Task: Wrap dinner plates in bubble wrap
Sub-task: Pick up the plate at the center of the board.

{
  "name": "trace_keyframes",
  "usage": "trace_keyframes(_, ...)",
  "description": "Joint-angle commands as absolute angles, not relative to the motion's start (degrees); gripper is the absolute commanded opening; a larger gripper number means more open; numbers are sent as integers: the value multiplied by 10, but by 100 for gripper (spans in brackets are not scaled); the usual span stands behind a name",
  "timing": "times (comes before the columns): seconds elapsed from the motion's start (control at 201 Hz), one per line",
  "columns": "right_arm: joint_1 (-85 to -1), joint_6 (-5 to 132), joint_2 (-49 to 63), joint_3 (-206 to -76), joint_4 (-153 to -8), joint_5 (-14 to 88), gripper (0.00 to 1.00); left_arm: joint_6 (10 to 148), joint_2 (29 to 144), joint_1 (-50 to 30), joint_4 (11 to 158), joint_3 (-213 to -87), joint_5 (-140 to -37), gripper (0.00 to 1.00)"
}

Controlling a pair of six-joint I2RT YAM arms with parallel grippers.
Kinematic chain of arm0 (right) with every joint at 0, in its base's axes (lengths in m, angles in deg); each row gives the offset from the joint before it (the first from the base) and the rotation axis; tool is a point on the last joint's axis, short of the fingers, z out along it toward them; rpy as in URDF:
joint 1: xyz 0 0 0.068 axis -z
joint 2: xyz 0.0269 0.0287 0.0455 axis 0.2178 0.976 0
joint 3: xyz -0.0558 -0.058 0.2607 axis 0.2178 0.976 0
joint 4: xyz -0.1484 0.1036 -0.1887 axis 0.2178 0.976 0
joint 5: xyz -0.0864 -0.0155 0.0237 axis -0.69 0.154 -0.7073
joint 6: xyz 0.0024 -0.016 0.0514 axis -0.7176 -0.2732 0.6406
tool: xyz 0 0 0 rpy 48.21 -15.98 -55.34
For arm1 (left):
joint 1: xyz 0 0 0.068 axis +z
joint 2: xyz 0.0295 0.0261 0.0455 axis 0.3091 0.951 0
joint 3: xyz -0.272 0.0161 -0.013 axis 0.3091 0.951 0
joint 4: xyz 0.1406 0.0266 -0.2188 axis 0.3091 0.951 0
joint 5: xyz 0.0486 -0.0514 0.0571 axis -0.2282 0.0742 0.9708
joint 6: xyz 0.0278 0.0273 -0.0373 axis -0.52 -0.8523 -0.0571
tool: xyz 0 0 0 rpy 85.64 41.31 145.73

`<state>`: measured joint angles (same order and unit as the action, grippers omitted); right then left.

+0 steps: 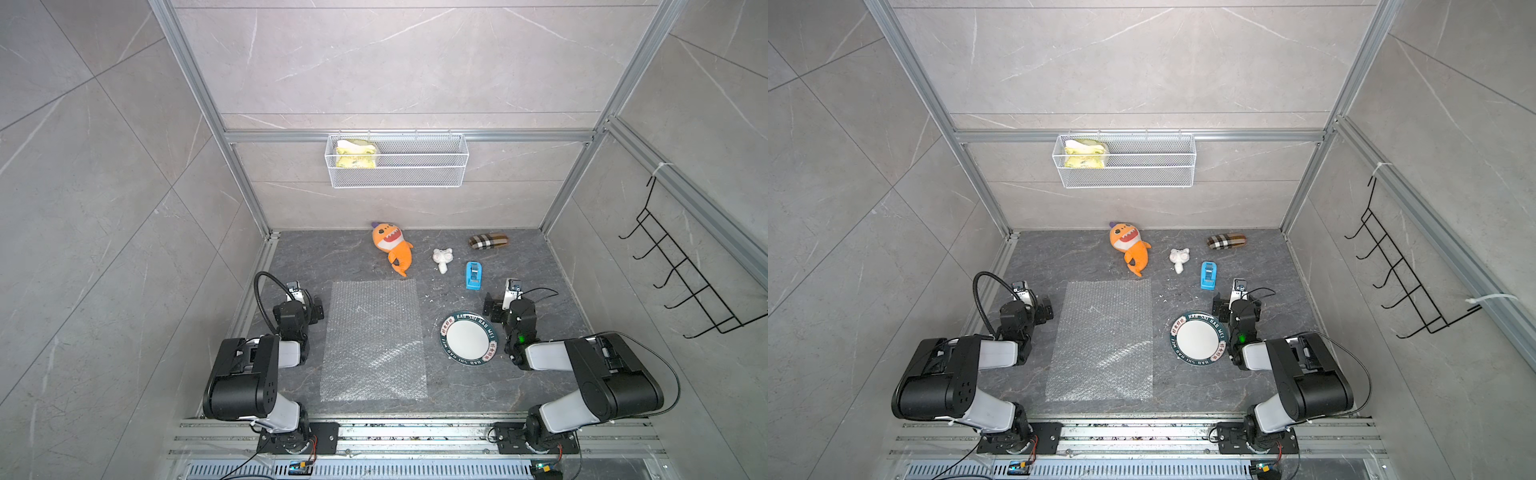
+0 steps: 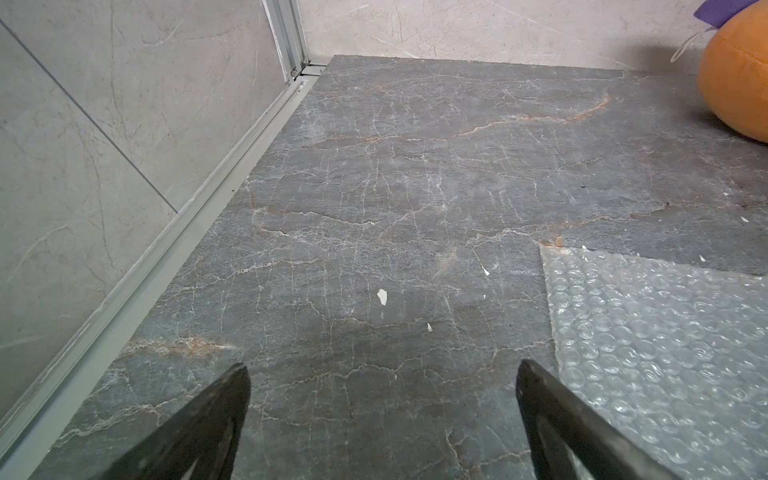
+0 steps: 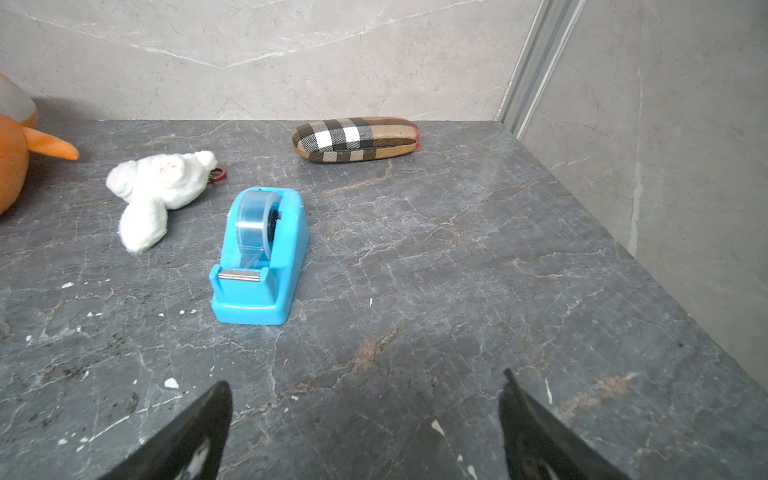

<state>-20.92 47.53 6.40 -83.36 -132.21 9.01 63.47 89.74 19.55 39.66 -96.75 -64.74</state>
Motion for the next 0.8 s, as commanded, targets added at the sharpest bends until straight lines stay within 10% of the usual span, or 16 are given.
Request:
trace_keyframes(0.0,-207,485,45,-845,-1302,89,100,645,884,198,377,-965,-646,100)
trace_keyframes(0.473,-203,644,-108,-1123,-590,232,100,758,688,192,761,-1109,-664,99)
trace_keyframes(0.797,-199,779,-156,-1032,-509,297,95,864,679,132,876,-1139,-747,100)
